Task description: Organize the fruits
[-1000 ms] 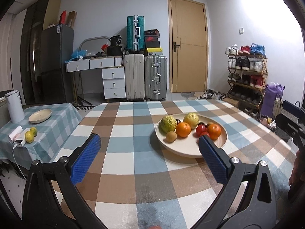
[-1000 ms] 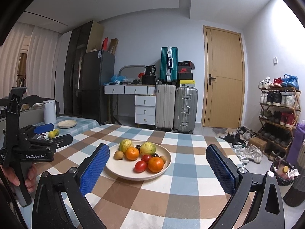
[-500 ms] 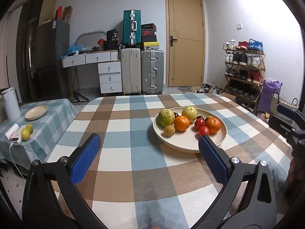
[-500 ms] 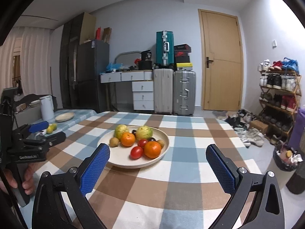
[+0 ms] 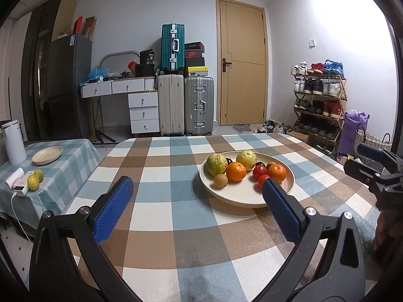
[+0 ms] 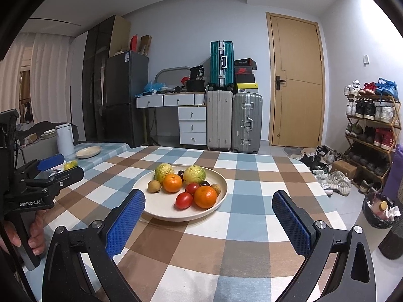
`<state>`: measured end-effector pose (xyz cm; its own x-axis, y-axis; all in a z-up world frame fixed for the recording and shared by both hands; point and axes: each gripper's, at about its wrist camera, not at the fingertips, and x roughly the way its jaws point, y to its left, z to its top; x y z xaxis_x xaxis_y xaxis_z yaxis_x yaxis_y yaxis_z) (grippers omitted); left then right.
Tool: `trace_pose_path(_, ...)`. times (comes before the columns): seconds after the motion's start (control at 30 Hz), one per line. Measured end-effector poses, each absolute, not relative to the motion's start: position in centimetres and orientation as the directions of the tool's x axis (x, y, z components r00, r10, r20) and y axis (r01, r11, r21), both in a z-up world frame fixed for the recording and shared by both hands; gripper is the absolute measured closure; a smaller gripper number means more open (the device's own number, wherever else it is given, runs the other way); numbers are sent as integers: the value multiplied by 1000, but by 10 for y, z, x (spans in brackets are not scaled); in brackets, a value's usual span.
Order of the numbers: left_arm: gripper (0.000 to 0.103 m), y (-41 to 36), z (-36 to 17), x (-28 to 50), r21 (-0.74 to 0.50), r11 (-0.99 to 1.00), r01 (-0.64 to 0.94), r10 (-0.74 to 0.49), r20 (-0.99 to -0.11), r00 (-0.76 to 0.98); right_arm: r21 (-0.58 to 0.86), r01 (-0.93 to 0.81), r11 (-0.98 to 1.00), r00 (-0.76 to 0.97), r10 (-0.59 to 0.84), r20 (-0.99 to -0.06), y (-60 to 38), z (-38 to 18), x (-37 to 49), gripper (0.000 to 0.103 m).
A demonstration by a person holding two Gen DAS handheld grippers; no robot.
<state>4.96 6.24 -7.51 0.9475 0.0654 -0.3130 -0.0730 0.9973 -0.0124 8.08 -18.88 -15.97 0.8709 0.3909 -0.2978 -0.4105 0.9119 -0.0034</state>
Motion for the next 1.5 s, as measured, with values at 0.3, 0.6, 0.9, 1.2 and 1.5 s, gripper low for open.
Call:
trace_pose_path(0.3,1,62,-74,48,-11,997,-71,64,-313,948,-4,-409,912,872,390,-297,-189,-160,81,0)
trace_pose_path(0.6,1,62,-74,48,-11,997,-71,64,-313,948,-2,-409,912,872,390,-297,-188,-160,81,0)
trace_pose_path(0.9,1,62,-75,48,-11,997,-71,64,-313,948,-3,-409,912,872,390,-297,-189,-160,81,0)
trace_pose_path(1.2,1,62,-75,48,-11,997,-71,64,-312,948,-2,-409,913,872,390,-297,-189,-160,81,0)
trace_pose_path(1.5,1,62,-75,48,-11,997,-71,64,-313,948,-1,-409,912,871,390,-297,-189,-161,82,0)
